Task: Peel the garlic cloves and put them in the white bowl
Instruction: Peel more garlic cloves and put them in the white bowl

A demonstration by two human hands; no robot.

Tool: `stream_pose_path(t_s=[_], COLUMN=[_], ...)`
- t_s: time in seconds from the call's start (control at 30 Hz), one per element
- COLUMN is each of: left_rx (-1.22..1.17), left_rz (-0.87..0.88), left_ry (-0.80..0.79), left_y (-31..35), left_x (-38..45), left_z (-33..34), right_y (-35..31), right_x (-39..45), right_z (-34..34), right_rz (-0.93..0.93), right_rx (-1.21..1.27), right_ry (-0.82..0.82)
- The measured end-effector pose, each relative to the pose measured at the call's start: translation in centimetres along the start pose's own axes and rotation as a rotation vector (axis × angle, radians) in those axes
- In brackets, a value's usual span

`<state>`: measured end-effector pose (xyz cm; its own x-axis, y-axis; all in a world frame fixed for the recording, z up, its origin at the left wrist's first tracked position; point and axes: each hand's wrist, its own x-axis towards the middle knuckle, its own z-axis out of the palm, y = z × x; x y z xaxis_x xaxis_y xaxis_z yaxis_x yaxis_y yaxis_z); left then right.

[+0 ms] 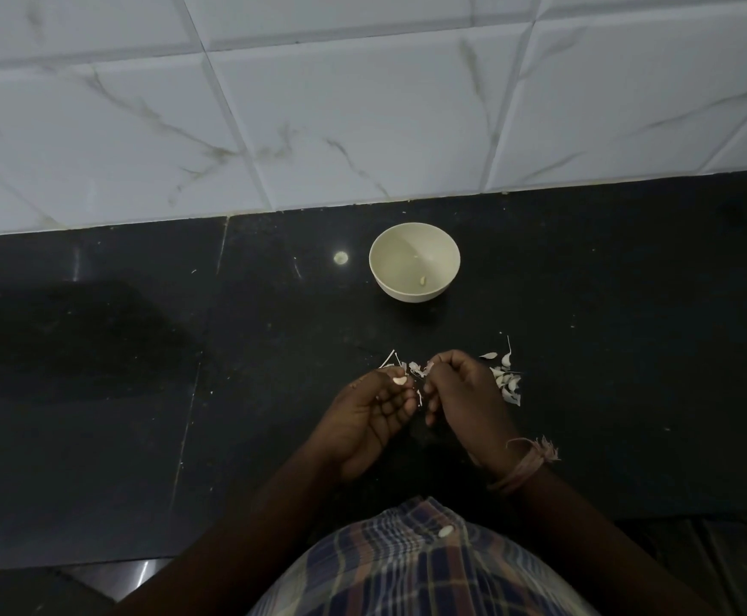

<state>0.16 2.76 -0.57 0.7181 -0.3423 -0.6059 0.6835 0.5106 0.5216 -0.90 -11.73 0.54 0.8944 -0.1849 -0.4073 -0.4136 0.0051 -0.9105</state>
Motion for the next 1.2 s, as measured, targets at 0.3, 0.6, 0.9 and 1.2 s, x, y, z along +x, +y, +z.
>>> stream_pose_path(t_s=[0.3,0.6,0.9,1.2], left_rx=[-0.125,-0.037,0.01,0.052], left_rz=[-0.025,-0.014,-0.009,0.022], left_ry=[0.063,0.053,0.038,-0.046], left_y=[0.4,0.4,0.6,0.5], left_x=[1.1,1.2,0.4,-0.4], left_z=[0.2,-0.3,-0.2,0.8], right_y=[0.4,2.1,1.0,1.0], right_x=[0.3,0.7,-0.1,-0.1], right_z=[0.0,-0.1,0.5,0.6], right_rz=[-0.07,-0.123,-0.453,-0.594], right_rx=[-0.142,-0.396,-0.532,-0.549], right_ry=[0.107,0.144,0.051,0.066])
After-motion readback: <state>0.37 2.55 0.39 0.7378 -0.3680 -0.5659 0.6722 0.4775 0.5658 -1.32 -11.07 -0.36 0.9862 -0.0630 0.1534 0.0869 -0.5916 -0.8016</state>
